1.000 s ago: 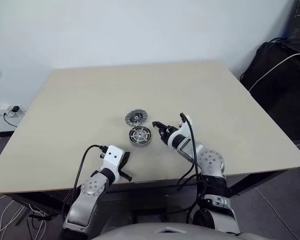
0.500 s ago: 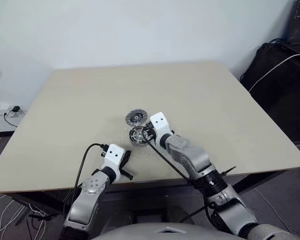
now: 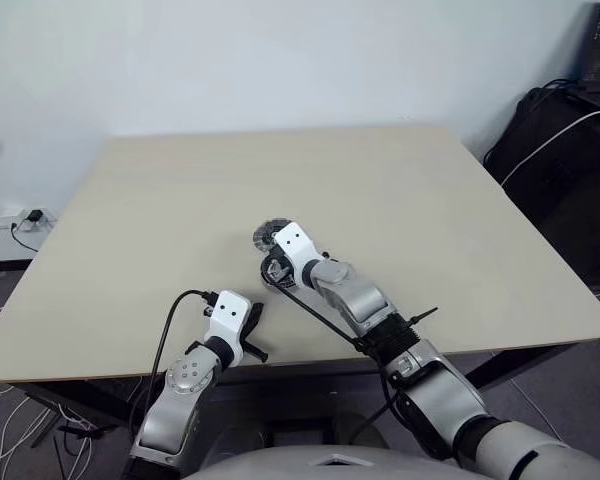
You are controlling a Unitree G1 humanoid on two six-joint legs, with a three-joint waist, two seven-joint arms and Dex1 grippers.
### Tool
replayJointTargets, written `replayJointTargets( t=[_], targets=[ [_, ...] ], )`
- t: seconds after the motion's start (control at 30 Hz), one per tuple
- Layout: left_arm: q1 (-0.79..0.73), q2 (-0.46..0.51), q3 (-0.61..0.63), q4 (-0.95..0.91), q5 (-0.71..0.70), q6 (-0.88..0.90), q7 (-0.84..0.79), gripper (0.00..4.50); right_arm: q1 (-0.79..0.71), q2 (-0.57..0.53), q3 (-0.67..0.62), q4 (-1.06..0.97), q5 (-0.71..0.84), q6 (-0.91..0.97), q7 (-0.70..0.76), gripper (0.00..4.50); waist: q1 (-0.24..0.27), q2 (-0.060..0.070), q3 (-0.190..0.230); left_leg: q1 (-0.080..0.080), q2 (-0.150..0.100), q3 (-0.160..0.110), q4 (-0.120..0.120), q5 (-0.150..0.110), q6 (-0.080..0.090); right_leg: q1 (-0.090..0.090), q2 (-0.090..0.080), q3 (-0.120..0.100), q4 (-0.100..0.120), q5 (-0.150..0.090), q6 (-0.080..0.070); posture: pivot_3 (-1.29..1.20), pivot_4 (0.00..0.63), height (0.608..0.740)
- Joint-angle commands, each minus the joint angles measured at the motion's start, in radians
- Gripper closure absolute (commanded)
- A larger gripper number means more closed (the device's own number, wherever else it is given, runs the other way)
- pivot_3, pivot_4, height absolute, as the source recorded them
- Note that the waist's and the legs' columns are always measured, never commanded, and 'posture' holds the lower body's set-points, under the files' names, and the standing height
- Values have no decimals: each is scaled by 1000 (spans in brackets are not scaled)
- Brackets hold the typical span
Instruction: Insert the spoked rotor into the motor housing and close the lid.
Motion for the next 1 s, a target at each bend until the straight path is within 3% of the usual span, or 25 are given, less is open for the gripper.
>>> replayJointTargets(
  t=[0.03,0.27,0.47,0.57,0.73,1.0],
  targets=[
    [-3,-4,5,-24,-5,-23,5,4500,-31,13,-18,58,-30,-3,11,4483,-1,0,-1,0,0,0,0,0,0,0,0,0,0,0,0,0,0,740],
    [-3,-12,4,-14,-5,-32,9,4500,-40,-18,-9,18,-73,-4,70,4483,1,-1,-3,3,0,0,1,0,0,3,0,-1,1,0,0,0,0,740],
    [-12,-25,0,7,-4,-44,7,4500,-106,-156,80,-142,-123,-12,302,4483,1,-1,-3,1,-1,0,1,0,0,1,-1,-2,0,0,1,0,0,740],
    [-13,-28,-2,16,-3,-55,5,4500,-129,-215,134,-189,-149,-18,410,3932,-3,-1,-3,1,0,0,1,0,0,1,0,-2,0,0,0,0,0,740],
    [-7,-9,-15,40,21,-96,-1,4500,-176,-323,255,-258,-190,-51,658,2333,2,-2,-3,0,0,-2,0,0,0,1,0,-3,-1,0,0,0,0,740],
    [19,3,-2,77,20,-218,-5,4500,-224,-296,324,-177,-254,-101,758,2333,4,-2,-3,0,0,-3,1,0,-1,1,-1,-4,0,0,0,0,0,740]
  ],
)
